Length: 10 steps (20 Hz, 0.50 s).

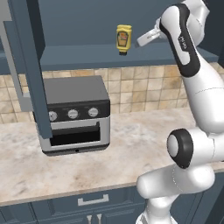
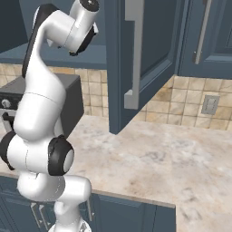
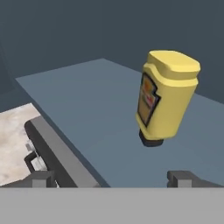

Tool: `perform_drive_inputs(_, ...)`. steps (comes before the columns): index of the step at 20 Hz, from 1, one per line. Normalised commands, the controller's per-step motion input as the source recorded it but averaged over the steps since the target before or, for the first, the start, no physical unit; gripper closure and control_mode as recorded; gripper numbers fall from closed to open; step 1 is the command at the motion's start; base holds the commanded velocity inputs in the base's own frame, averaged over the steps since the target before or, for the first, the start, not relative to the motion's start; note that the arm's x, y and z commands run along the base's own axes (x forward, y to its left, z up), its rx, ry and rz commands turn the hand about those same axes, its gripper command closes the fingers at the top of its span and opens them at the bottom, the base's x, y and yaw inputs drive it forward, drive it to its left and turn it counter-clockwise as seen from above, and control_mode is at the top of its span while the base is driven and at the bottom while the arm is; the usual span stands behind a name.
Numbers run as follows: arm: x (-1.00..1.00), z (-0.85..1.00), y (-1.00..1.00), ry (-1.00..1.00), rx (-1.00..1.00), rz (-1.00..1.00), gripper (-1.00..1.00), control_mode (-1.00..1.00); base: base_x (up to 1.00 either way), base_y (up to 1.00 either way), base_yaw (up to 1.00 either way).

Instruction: Move the mustard and ketchup from the cabinet to the dining counter.

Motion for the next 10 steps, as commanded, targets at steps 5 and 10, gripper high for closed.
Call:
perform_drive_inputs(5,0.18,-0.01,-0.02,0.0,0.0,0.0,-1.0,-1.0,0.0,0.0,0.0)
perform_drive_inputs(10,0.25,0.0,0.0,0.0,0.0,0.0,-1.0,-1.0,0.0,0.0,0.0)
